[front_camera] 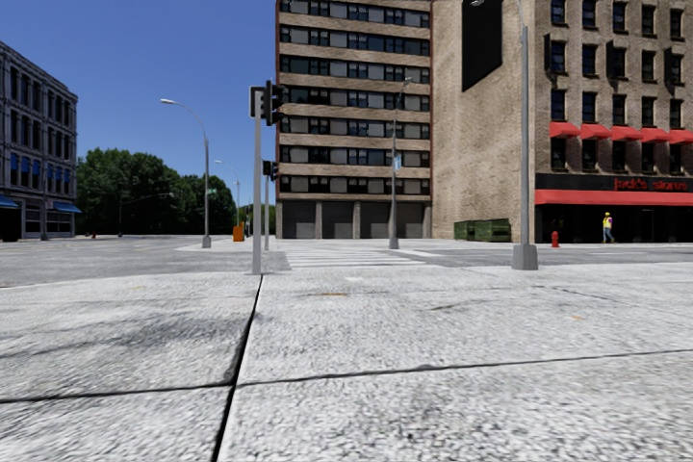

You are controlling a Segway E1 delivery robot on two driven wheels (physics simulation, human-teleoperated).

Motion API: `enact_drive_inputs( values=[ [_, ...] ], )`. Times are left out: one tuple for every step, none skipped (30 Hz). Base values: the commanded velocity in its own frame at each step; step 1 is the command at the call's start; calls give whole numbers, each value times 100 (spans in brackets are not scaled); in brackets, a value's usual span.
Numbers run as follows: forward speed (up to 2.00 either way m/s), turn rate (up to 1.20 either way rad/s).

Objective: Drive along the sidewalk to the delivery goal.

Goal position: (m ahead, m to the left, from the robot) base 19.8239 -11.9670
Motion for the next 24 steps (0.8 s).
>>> enact_drive_inputs(
  values=[
    [200, -21],
    [200, -21],
    [200, -21],
    [200, -21],
    [200, -21],
    [200, -21],
    [200, -21],
    [200, -21],
    [200, -21],
    [200, -22],
    [200, -22],
    [200, -22],
    [200, -22],
    [200, -26],
    [200, -34],
    [200, -40],
    [200, -43],
    [200, -43],
    [200, -43],
    [200, -44],
    [200, -44],
    [200, -31],
    [200, 0],
    [200, 0]
  ],
)
